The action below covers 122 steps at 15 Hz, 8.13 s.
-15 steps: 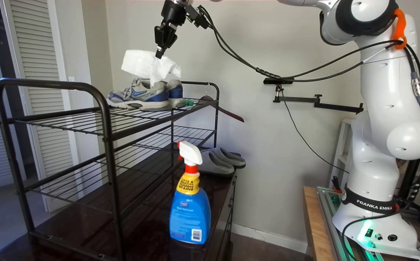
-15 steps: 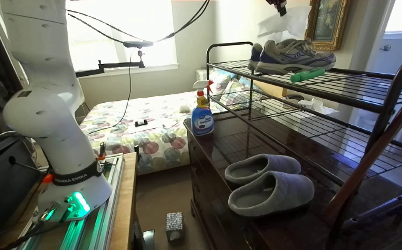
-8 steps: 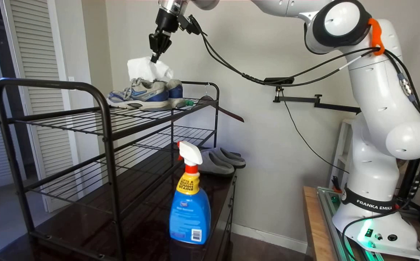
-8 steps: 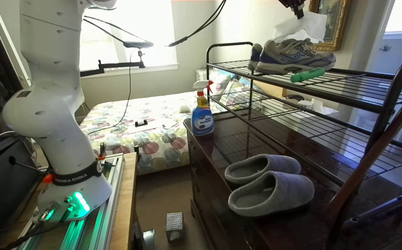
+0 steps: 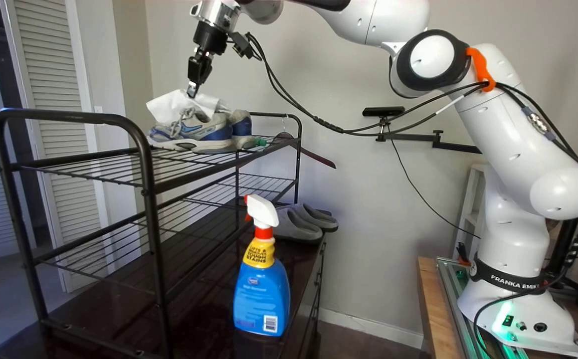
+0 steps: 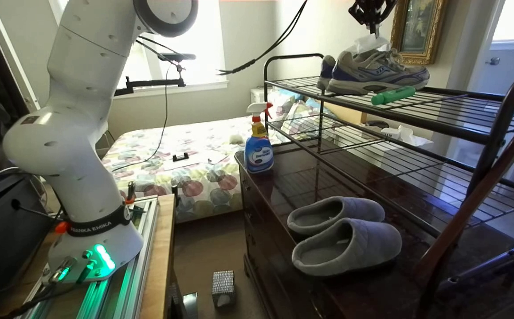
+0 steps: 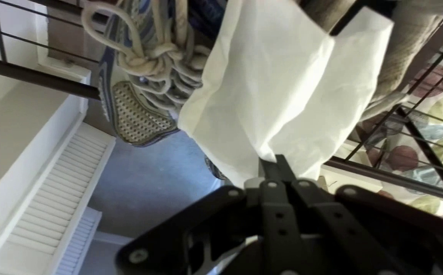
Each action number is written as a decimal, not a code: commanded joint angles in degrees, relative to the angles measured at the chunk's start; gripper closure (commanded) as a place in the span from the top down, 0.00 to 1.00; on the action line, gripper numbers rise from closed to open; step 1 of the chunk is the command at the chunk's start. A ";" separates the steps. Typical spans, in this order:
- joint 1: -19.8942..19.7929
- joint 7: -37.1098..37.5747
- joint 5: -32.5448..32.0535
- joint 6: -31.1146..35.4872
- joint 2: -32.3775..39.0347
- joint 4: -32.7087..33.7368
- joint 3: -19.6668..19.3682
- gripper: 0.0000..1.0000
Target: Pick up the napkin and put it in the shoe
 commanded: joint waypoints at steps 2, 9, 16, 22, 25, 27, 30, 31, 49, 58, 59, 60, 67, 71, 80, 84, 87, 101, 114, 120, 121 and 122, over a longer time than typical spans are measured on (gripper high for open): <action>-1.47 -7.96 4.49 -7.38 6.75 10.71 3.65 0.00; -1.39 -18.21 5.73 -15.04 9.42 15.49 7.15 0.00; -0.58 -15.79 2.41 -21.19 9.30 15.15 5.54 0.00; -0.88 -5.63 1.94 -25.40 9.19 15.74 2.32 0.00; -0.92 -1.08 2.17 -24.09 9.13 16.25 1.64 0.00; -2.07 -5.83 5.20 -21.86 9.66 17.14 4.11 0.00; -1.72 -13.17 5.57 -17.53 9.63 17.96 5.70 0.00; -1.67 -15.35 5.57 -16.07 9.68 18.07 6.27 0.00; 2.19 -3.90 -4.97 -26.82 11.45 19.01 -3.69 0.00; 0.77 -7.77 -1.88 -22.68 12.11 20.42 -0.63 0.00; 0.93 -10.40 -2.28 -20.86 11.69 20.32 -0.36 0.00; 1.17 -12.28 -2.85 -19.07 11.01 19.54 -0.38 0.00; 0.78 -21.76 -1.90 -11.75 10.00 17.63 1.01 0.00; 1.63 -15.81 -4.84 -19.82 11.93 19.10 -2.29 0.00; 1.27 6.51 -6.93 -23.61 11.34 19.03 -7.14 0.00; 0.64 12.14 -6.07 -18.44 10.31 18.60 -6.93 0.00; 0.68 16.65 -7.00 -14.93 9.63 18.50 -8.02 0.00; 1.44 18.19 -12.43 -25.57 11.56 20.20 -11.24 0.00; -3.09 3.73 0.52 -10.12 10.90 18.62 -0.49 0.00; -3.83 2.65 1.59 -25.74 10.82 18.07 -0.01 0.00; -3.78 2.37 1.53 -27.99 11.18 18.52 -0.01 0.00; -3.60 2.32 1.18 -29.44 11.43 19.03 -0.25 0.00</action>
